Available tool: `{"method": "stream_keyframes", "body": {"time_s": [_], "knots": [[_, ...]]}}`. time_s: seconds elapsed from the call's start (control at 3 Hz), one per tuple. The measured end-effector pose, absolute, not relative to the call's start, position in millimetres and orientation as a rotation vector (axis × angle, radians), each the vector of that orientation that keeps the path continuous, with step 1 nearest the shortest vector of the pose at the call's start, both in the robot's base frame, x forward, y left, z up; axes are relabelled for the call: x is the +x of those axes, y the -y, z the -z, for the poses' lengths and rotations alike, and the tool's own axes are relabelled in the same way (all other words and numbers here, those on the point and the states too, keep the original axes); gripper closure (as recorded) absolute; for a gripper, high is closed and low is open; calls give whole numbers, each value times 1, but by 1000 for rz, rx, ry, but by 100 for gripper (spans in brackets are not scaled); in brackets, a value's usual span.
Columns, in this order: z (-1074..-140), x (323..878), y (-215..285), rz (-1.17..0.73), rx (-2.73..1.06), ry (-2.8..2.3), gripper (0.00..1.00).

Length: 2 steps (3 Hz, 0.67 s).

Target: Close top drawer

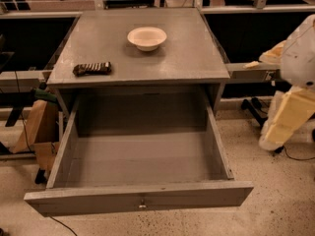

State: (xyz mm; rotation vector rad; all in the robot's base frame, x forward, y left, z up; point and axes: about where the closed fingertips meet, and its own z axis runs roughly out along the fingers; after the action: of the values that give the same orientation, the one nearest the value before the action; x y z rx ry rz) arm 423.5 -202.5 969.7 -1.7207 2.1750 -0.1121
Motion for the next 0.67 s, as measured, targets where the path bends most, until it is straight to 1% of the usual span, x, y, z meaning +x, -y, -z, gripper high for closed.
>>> {"method": "stream_keyframes", "body": {"time_s": [0.33, 0.67], "knots": [[-945, 403, 181, 56, -1711, -2126, 0], [-892, 394, 149, -54, -1728, -2128, 0]]}}
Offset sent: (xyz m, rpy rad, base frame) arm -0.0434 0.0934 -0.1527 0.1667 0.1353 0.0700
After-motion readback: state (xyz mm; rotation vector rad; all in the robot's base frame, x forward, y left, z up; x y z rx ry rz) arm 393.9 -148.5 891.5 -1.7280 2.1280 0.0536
